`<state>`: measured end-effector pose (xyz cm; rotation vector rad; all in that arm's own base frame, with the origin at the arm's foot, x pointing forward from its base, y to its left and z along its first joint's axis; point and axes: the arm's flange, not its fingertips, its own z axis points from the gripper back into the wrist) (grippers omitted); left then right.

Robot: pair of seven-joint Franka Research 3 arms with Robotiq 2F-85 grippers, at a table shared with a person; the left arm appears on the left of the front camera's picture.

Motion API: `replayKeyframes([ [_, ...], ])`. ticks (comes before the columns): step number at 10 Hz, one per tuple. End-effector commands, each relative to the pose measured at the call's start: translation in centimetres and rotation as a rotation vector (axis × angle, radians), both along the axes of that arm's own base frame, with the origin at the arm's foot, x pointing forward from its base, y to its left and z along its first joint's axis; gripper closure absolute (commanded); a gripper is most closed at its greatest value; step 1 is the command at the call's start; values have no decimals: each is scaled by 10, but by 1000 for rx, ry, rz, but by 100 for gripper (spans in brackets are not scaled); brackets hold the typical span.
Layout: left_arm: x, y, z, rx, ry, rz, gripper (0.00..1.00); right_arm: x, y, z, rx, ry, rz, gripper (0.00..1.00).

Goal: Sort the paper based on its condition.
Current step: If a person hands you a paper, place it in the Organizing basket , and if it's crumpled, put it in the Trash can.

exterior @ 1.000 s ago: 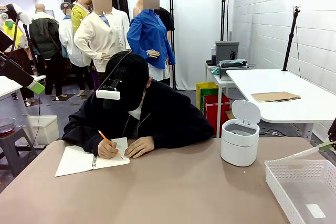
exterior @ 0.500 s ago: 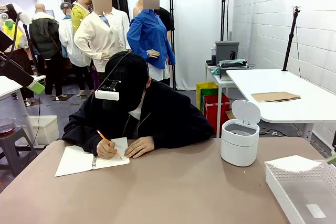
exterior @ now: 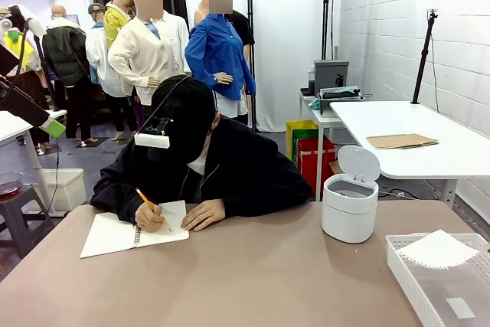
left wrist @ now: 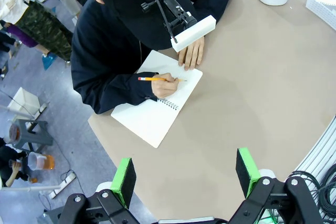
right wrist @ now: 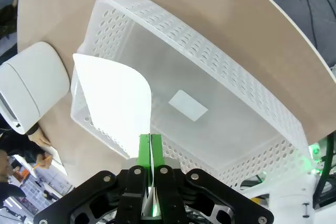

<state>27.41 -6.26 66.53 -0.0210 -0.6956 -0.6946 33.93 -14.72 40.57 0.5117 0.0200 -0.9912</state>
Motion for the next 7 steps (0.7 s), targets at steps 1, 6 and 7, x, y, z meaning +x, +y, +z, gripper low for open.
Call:
replayKeyframes([
  [1, -1, 1, 1, -1, 9, -5, 0, -48, 35, -39, 2, 56, -15, 100],
  [6, -1, 1, 1, -1, 9, -5, 0, -49, 33, -50, -10, 70, -69, 100],
  [7, -1, 1, 1, -1, 9, -5, 0, -49, 33, -48, -21, 63, -55, 100],
])
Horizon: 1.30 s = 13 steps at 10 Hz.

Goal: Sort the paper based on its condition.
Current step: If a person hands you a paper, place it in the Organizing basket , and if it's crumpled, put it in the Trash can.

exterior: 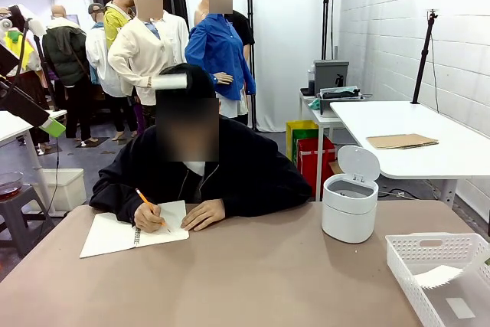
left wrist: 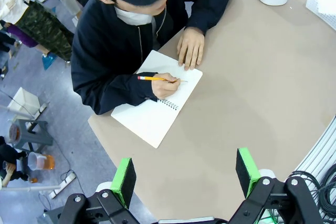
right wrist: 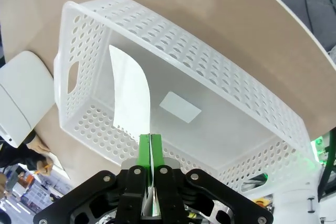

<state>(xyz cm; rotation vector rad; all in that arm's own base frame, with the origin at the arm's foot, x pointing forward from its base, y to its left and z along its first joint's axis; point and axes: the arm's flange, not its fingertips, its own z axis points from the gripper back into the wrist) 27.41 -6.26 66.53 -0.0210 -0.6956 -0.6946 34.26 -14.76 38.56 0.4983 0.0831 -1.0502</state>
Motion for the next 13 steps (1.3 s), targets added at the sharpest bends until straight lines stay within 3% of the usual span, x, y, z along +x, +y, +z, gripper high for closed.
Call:
replayKeyframes([
  [1, -1, 1, 1, -1, 9, -5, 0, -1, 1, -1, 5, 6, 2, 100],
  [4, -1, 1, 1, -1, 9, -5, 0, 0, 0, 0, 1, 0, 1, 100],
  [5, -1, 1, 1, -1, 9, -5, 0, 0, 2, 1, 6, 3, -4, 87],
  [9, -1, 1, 1, -1, 9, -5, 0, 2, 1, 7, -5, 13, 4, 14],
  [10, -1, 1, 1, -1, 9, -5, 0, 0, 2, 7, -12, 20, 7, 0],
  [13, -1, 1, 1, -1, 9, -5, 0, -9, 4, 23, -102, 63, 3, 0],
])
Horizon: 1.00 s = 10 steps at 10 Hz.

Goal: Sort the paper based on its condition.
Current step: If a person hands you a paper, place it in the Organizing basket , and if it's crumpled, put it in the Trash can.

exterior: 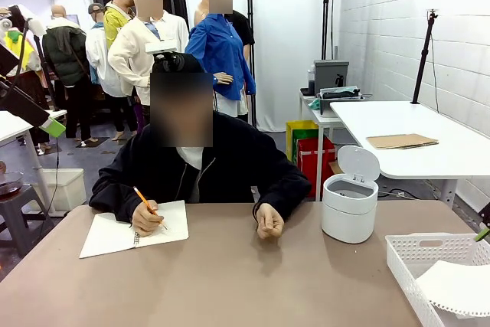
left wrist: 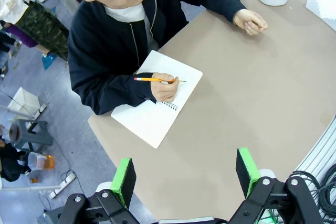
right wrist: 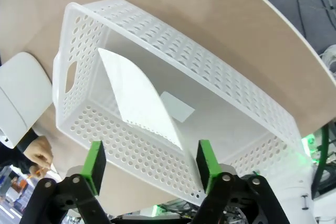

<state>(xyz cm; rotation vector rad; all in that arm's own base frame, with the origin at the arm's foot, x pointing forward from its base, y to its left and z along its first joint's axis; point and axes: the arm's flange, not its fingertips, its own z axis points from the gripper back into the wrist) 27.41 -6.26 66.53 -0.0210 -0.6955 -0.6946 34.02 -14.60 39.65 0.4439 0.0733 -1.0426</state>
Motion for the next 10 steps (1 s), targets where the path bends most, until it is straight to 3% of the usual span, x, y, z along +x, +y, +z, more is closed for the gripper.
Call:
replayKeyframes([
  [1, -1, 1, 1, -1, 9, -5, 0, -11, 1, 19, -83, 60, -9, 0],
  [3, -1, 1, 1, -1, 9, -5, 0, -19, 2, 37, -157, 94, 9, 0],
  [5, -1, 1, 1, -1, 9, -5, 0, -22, 9, 56, -221, 64, 37, 0],
  [10, -1, 1, 1, -1, 9, -5, 0, -25, 30, 97, -358, -88, 195, 0],
])
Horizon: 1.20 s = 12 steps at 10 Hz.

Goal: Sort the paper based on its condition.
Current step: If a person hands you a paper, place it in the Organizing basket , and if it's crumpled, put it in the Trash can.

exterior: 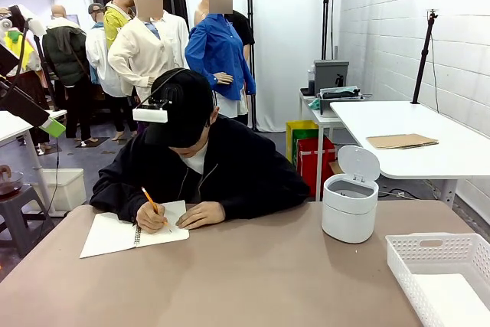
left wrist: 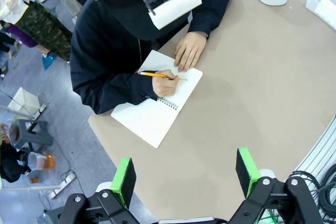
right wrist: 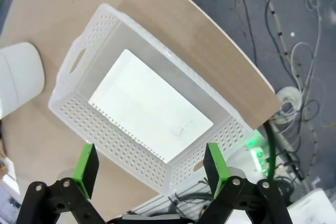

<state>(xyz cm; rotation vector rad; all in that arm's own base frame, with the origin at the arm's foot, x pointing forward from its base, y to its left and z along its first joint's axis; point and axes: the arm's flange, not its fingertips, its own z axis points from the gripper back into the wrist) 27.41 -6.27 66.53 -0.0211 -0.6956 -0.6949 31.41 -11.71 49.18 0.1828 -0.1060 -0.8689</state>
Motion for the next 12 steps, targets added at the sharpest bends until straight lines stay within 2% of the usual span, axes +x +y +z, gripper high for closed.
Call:
replayKeyframes([
  [1, -1, 1, 1, -1, 9, -5, 0, 6, 3, 6, -84, -45, 71, 0],
  [2, -1, 1, 1, -1, 9, -5, 0, 0, 0, 0, 0, 0, 0, 0],
  [12, -1, 1, 1, -1, 9, -5, 0, 0, 0, 0, 0, 0, 0, 0],
])
